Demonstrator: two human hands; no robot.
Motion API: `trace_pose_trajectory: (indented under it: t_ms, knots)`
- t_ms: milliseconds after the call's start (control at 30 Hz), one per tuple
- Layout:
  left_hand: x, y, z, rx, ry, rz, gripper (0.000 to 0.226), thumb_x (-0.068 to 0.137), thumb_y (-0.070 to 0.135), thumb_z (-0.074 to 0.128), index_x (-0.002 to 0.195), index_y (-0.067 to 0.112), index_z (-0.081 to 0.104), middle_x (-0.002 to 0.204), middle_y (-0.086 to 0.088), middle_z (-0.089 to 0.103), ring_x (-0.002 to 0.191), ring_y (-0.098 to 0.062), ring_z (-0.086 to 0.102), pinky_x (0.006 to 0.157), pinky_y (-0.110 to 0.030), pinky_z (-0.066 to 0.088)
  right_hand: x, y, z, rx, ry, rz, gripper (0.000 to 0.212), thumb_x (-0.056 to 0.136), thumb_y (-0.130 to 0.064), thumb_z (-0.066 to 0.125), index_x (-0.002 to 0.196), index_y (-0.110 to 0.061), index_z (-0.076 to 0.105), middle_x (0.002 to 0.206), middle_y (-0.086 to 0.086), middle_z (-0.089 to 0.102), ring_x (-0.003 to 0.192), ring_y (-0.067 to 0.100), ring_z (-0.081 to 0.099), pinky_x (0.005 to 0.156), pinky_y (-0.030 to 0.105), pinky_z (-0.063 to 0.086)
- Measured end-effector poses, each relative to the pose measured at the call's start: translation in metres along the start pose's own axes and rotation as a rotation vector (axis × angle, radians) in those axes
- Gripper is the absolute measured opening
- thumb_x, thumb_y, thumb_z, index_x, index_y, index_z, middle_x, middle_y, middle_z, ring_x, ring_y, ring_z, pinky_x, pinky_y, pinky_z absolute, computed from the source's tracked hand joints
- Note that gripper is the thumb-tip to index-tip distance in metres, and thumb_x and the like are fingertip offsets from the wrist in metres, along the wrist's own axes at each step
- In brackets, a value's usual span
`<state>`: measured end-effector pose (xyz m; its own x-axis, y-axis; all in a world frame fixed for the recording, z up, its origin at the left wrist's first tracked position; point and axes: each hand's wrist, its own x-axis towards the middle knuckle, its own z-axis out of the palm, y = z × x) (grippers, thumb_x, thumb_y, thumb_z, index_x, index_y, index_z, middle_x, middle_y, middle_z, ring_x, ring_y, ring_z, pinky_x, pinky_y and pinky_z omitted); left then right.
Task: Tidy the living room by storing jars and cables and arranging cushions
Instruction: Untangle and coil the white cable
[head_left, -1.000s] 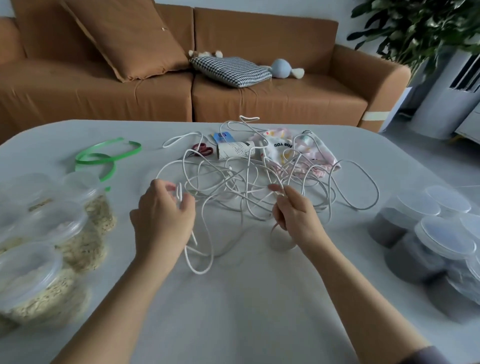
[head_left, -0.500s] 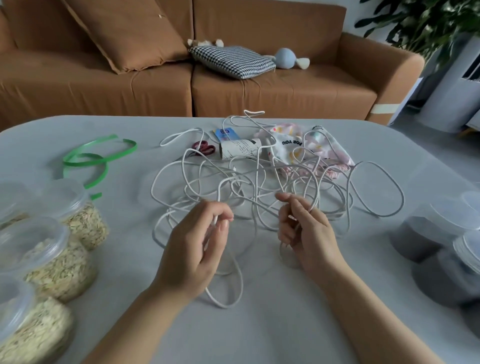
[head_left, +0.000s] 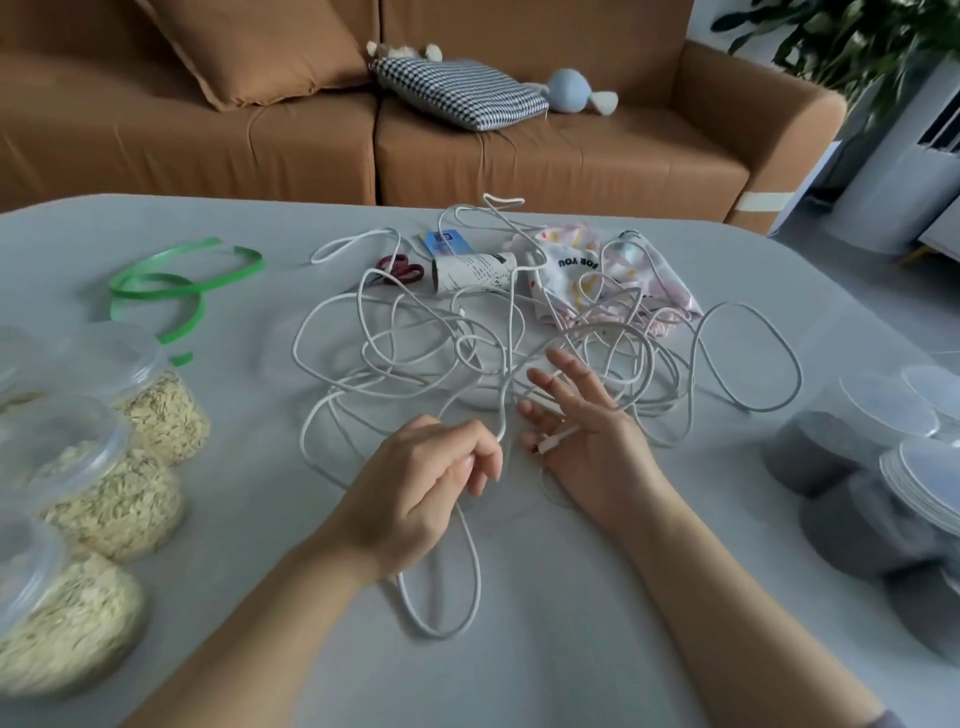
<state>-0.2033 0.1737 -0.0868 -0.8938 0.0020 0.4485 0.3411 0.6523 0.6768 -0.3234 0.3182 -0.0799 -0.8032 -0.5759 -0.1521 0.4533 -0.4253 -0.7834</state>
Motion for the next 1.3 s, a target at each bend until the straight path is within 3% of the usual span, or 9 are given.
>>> trace_pose_trajectory:
  t_ms: [233,433,633,733,833,900,1100,1200,1300]
  knots:
    - [-0.002,0.006,-0.005,-0.164,0.009,-0.043,0.020,0.089,0.006,0.041,0.080,0.015,0.056,0.062,0.001,0.048,0.061,-0.018,0.046,0.062,-0.026,0.035,-0.005,-0.001,0.005,-0.031,0.072,-0.036,0.037,0.098,-0.001,0.039,0.131,-0.018,0.037,0.129,0.008,0.057,0.073,0.023,0.061,0.040,0.021,0.040]
    - [-0.001,-0.004,0.000,-0.085,0.325,-0.169,0.006,0.089,0.015,0.057,0.094,0.018,0.060,0.057,-0.004,0.052,0.051,-0.021,0.046,0.054,-0.029,0.037,-0.001,-0.007,-0.004,-0.215,0.148,-0.070,0.006,0.100,-0.016,0.046,0.103,-0.019,0.051,0.082,-0.001,0.052,0.042,0.009,0.043,0.038,0.014,0.011]
    - [0.002,-0.017,-0.021,0.050,0.661,-0.300,0.013,0.082,0.020,0.073,0.089,0.020,0.063,0.074,0.008,0.065,0.066,0.000,0.058,0.067,-0.019,0.046,-0.006,-0.009,-0.001,-0.378,0.114,0.009,0.045,0.100,-0.039,0.041,0.061,-0.018,0.038,0.058,0.011,0.059,0.029,0.016,0.029,0.042,0.013,0.012]
    - [0.002,-0.022,-0.029,0.043,0.719,-0.341,0.017,0.083,0.017,0.074,0.089,0.028,0.062,0.076,0.010,0.065,0.067,-0.002,0.058,0.068,-0.019,0.046,-0.009,-0.009,-0.001,-0.540,0.070,-0.091,0.055,0.103,-0.029,0.033,0.056,-0.011,0.056,0.080,0.017,0.073,0.037,0.018,0.037,0.043,0.022,0.019]
    - [0.001,-0.023,-0.032,0.062,0.718,-0.351,0.011,0.086,0.016,0.072,0.091,0.024,0.066,0.078,0.012,0.066,0.069,0.001,0.059,0.069,-0.013,0.044,-0.009,-0.007,-0.002,-0.436,0.016,-0.236,0.044,0.103,-0.015,0.033,0.087,-0.012,0.073,0.073,0.016,0.069,0.062,0.020,0.056,0.065,0.034,0.042]
    - [0.002,-0.022,-0.031,0.107,0.714,-0.368,0.004,0.088,0.019,0.070,0.087,0.015,0.068,0.075,0.013,0.065,0.066,0.004,0.057,0.065,-0.008,0.041,-0.008,-0.007,-0.001,-0.202,-0.074,-0.270,0.034,0.101,-0.002,0.030,0.118,-0.010,0.059,0.064,0.011,0.062,0.064,0.022,0.058,0.077,0.036,0.051]
    - [0.000,-0.022,-0.022,0.128,0.651,-0.404,0.026,0.089,0.031,0.069,0.073,0.011,0.061,0.056,0.001,0.054,0.057,-0.010,0.046,0.054,-0.014,0.034,-0.008,-0.019,-0.001,0.108,-0.043,-0.121,0.013,0.092,-0.011,0.043,0.085,-0.022,0.044,0.059,-0.004,0.040,0.039,0.004,0.024,0.030,0.013,0.025]
    - [0.000,-0.017,-0.017,0.138,0.559,-0.287,0.018,0.091,0.026,0.061,0.082,0.011,0.065,0.059,0.007,0.054,0.057,-0.005,0.047,0.056,-0.013,0.035,-0.010,-0.020,-0.003,0.049,-0.128,0.115,0.025,0.088,-0.036,0.044,0.069,-0.024,0.032,0.050,-0.008,0.017,0.038,0.006,0.006,0.028,0.014,0.010]
    - [0.001,-0.014,-0.017,0.170,0.516,-0.186,0.015,0.092,0.020,0.059,0.085,0.010,0.066,0.060,0.015,0.052,0.058,0.003,0.048,0.059,-0.009,0.034,-0.012,-0.016,-0.002,-0.049,-0.245,0.251,0.039,0.091,-0.037,0.040,0.056,-0.022,0.037,0.048,-0.005,0.033,0.033,0.004,0.016,0.031,0.015,0.011]
